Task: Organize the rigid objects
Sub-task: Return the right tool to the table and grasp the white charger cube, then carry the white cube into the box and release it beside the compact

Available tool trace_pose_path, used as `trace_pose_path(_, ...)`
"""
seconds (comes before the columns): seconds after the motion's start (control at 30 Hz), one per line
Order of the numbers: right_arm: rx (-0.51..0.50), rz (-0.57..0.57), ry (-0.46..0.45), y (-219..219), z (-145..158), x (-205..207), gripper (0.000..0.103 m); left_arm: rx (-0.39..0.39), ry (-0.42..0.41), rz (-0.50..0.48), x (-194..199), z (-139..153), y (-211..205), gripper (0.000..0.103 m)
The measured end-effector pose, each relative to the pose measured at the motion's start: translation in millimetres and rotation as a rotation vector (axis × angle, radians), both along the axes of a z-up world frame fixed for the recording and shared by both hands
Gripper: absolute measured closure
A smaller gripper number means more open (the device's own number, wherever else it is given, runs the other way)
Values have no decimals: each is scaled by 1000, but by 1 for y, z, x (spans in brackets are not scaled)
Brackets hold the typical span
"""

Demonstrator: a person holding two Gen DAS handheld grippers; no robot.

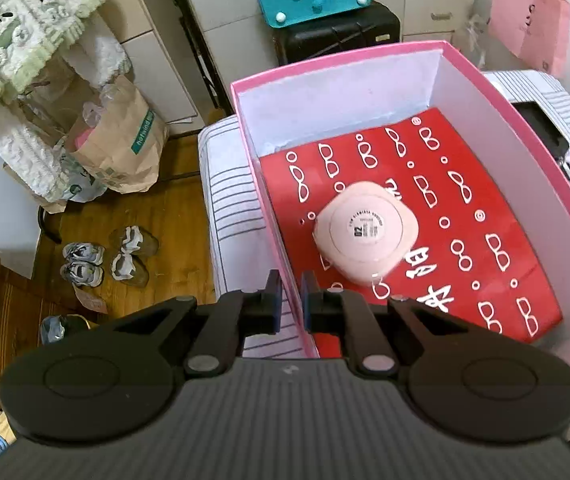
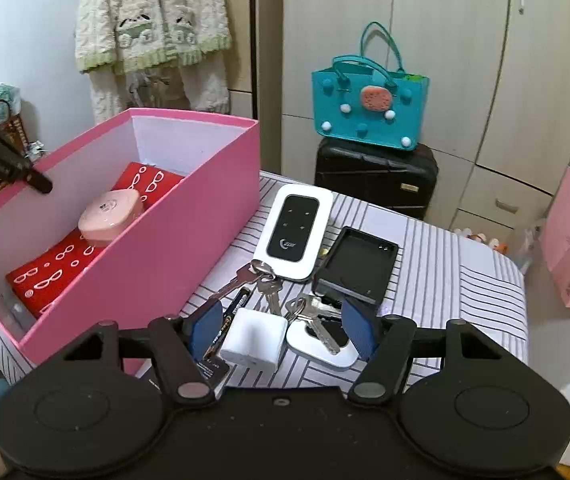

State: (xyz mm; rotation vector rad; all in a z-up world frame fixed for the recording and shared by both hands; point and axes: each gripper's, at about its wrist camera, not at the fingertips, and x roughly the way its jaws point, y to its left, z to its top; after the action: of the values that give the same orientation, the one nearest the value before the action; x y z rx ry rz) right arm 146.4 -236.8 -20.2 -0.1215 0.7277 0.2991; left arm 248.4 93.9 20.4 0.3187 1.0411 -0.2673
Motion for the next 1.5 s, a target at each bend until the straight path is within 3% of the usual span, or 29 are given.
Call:
trace_pose_path(0.2, 58, 60, 63, 6, -20, 9, 36, -1, -6, 32, 1, -3, -1, 95)
trace_pose_path(0.27, 38, 61, 89, 10, -30, 14, 63, -2, -5, 38, 2, -4, 0, 97)
trace_pose_path(0.3, 25, 61, 107, 12, -34, 17, 66, -3, 1, 42, 3, -4, 0, 97)
trace_pose_path(0.4, 40, 58, 116, 13, -38, 22, 64, -9, 25, 46, 5, -6, 1, 97)
trace_pose_path(0.57, 39, 48, 135, 16, -42, 30, 51, -5, 22, 47, 4, -7, 0, 96)
trace_pose_path(0.8, -53, 102, 122, 32, -47, 34, 51, -4, 36, 32, 1, -11, 1, 96)
trace_pose_path(0.87, -40, 74, 200, 31, -55, 43, 54, -8, 41, 32, 1, -10, 2, 96)
trace_pose_path(1.0, -57, 67, 187, 32, -51, 42, 55, -12, 42, 31, -1, -10, 3, 96)
trace_pose_path(1.17, -50, 59, 156, 29, -35, 32, 55, -12, 38, 26, -3, -10, 3, 96)
trace_pose_path(1.3, -71, 17, 53, 32, 7, 14, 55, -7, 40, 7, -5, -10, 2, 95)
trace_pose_path(1.4, -43, 66, -18, 42, 45, 2, 55, 0, 42, -5, -6, -10, 2, 95)
trace_pose_path(1.5, 51, 162, 21, 57, 71, 5, 55, -3, 46, -7, -5, -10, 2, 95)
